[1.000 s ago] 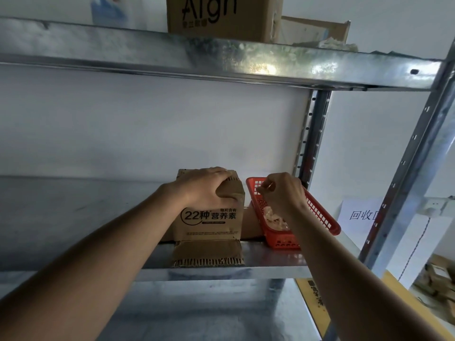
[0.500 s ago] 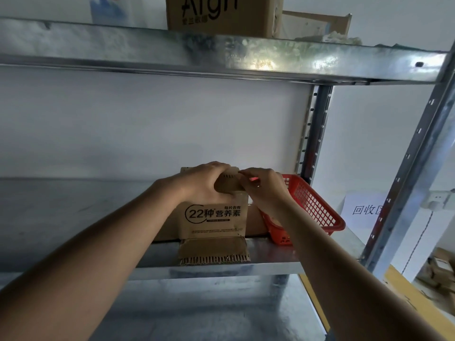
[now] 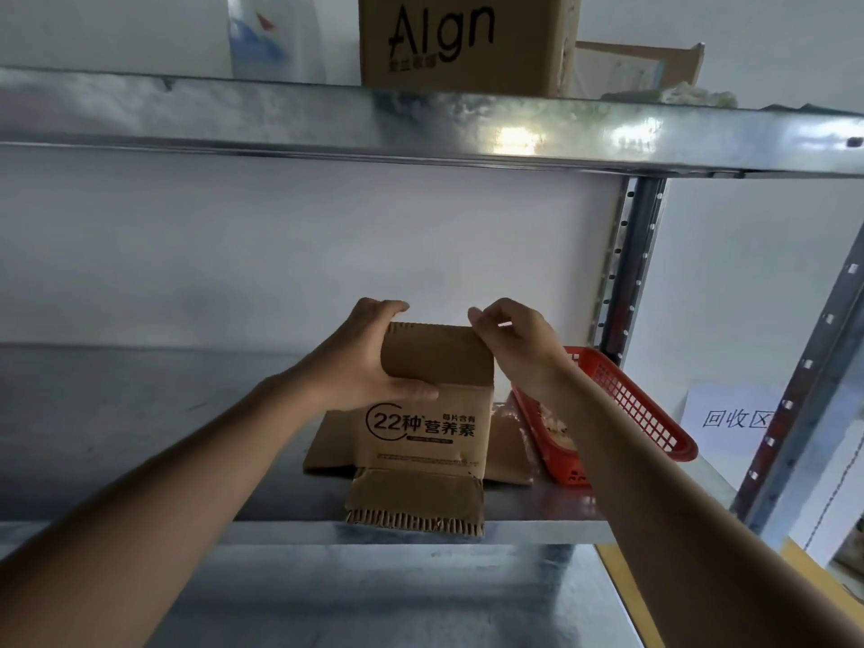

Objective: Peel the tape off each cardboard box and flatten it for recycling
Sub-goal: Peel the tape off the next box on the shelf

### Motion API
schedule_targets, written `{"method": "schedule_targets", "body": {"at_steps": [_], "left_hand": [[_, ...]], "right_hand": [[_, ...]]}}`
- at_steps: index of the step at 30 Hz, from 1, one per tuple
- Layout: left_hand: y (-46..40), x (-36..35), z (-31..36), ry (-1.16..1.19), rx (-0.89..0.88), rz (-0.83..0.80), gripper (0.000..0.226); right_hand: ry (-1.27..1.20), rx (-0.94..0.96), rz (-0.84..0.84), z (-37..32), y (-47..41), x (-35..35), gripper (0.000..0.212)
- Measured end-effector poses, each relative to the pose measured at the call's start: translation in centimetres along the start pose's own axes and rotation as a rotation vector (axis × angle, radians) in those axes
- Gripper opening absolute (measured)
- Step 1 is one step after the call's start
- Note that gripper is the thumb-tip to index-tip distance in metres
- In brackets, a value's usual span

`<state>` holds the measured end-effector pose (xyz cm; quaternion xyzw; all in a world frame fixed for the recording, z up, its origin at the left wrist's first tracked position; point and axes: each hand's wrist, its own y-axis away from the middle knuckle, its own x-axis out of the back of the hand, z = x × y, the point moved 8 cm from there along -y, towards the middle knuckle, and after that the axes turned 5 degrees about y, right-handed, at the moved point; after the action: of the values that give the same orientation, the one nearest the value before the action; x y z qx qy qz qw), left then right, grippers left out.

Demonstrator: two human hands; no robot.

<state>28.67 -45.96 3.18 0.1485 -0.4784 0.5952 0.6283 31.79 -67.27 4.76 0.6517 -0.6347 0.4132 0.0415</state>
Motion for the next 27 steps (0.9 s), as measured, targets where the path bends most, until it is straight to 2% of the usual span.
{"method": "schedule_targets", "body": {"at_steps": [2,4,5,7,9,10,12,14,16,19,23,27], "left_hand": [[0.4,0.9,0.0,0.112,-0.058,0.049,0.105],[0.8,1.5,-0.1,0.211,-0.103,0.051,0.076],[1.0,1.7,-0.1,0.28,-0.116,0.04,0.064],[1.3,1.9,0.0,0.404,-0.14,0.006,0.047],[1.4,1.9,0.1,0.464,-0.16,-0.027,0.043],[1.5,1.9,0.1,0.474,-0.161,-0.04,0.041],[1.8,2.0,-0.3,0.469,-0.139,-0.071,0.033],[2.3,2.1,-0.7,0.451,-0.104,-0.127,0.027],[2.8,2.3,-1.0,0.405,-0.087,-0.182,0.022],[3.0,2.5,-1.0,0.345,-0.066,-0.235,0.032],[3.1,1.6,-0.6,0.259,-0.018,-0.323,0.035],[3.4,1.2,-0.4,0.148,-0.013,-0.399,0.027]], "right_hand": [[-0.218,-0.077,-0.027,0.3,-0.2,0.3,0.045],[-0.288,-0.16,-0.069,0.9,-0.4,0.3,0.045],[-0.236,-0.167,-0.086,0.8,-0.4,0.3,0.038],[-0.054,-0.124,-0.137,0.6,-0.6,-0.2,0.011],[0.045,-0.089,-0.223,0.3,-0.5,-1.3,0.037],[0.066,-0.097,-0.245,0.5,-0.4,-1.8,0.042],[0.111,-0.071,-0.255,0.3,-0.5,-2.4,0.038],[0.075,-0.065,-0.173,0.1,-1.0,-2.2,0.032],[0.021,-0.03,-0.063,-0.5,-1.3,-1.9,0.039],[0.205,0.077,0.075,-1.7,-1.8,-1.6,0.048],[0.33,0.017,-0.091,-1.5,-2.9,-3.5,0.034],[0.375,-0.129,-0.214,-1.2,-2.5,-4.5,0.082]]}}
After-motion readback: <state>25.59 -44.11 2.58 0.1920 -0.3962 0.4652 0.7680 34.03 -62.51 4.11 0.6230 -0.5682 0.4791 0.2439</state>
